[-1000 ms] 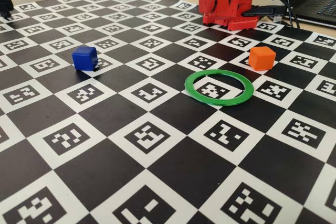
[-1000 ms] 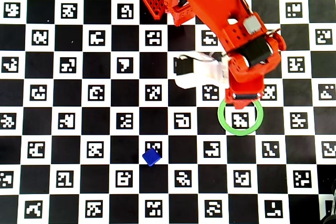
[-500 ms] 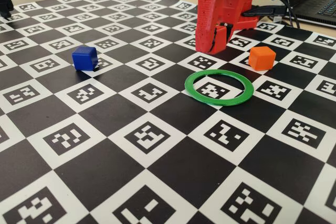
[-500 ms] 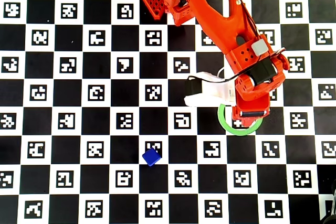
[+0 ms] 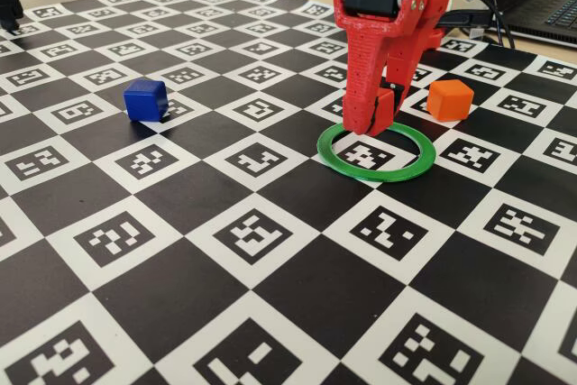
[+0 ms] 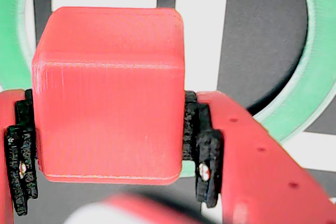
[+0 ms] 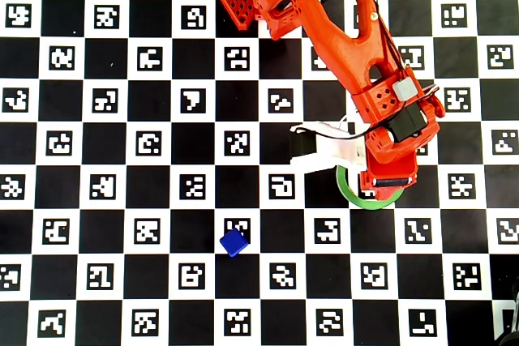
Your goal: Grab the red cube then put it in the green circle then put the blue cube on top and finally the orange cube on top
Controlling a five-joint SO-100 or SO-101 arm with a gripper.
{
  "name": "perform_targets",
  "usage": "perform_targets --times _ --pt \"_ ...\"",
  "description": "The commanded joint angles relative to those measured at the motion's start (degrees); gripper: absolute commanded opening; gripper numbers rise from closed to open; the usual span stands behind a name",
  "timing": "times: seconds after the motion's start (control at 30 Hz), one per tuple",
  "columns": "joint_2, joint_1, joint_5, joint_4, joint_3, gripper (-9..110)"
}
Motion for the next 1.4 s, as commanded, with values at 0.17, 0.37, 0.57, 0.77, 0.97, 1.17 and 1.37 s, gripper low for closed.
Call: perform_targets --times 0.17,0.37,0.57,0.77,0.97,1.17,1.37 --pt "0.5 -1.2 1.7 -1.0 -0.4 -1" --pt "-0.4 -1.7 1.1 -1.1 0.6 -1" --pt "-0.8 -1.5 1.1 -2.5 1.8 -1" --pt "-1.2 -1.5 1.1 -3.4 2.0 -1" --pt "-1.7 -1.5 1.0 -3.6 2.2 0" --pt "-1.7 -1.8 1.2 -2.4 2.3 13" --pt "-1.4 -2.5 -0.5 -1.6 2.3 27"
